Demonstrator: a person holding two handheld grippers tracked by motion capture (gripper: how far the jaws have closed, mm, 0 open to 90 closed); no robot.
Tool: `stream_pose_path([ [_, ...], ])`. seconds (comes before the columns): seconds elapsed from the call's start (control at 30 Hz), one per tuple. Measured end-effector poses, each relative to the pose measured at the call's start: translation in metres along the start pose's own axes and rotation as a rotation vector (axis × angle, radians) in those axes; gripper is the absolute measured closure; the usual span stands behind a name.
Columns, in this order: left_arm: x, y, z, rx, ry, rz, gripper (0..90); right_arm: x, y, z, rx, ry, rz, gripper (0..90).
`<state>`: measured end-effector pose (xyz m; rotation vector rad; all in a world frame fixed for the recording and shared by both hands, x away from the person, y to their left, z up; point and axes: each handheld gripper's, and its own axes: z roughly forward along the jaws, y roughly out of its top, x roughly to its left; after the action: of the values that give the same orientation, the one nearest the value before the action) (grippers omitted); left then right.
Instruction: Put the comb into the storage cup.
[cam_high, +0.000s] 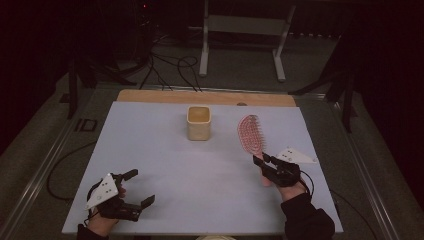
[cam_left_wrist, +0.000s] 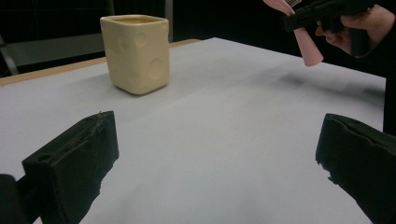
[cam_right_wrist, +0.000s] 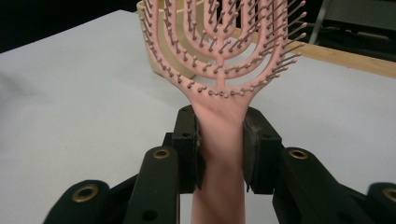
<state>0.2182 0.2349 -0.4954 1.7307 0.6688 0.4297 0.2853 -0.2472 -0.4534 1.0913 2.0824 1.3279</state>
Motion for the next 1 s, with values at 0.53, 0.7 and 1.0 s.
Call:
stream_pose_path([
  [0.53, 0.000, 0.004, 0.001, -0.007, -0.007, -0.019, 0.1, 0.006, -0.015, 0.001, -0.061, -0.026, 0.002, 70.3],
  [0.7, 0.000, 0.009, 0.005, -0.006, -0.009, -0.032, 0.1, 0.006, -0.016, 0.003, -0.049, -0.022, 0.005, 70.3],
  [1.0, 0.000, 0.022, 0.009, 0.036, 0.008, -0.054, 0.1, 0.006, -0.011, -0.002, -0.052, -0.043, 0.005, 70.3],
])
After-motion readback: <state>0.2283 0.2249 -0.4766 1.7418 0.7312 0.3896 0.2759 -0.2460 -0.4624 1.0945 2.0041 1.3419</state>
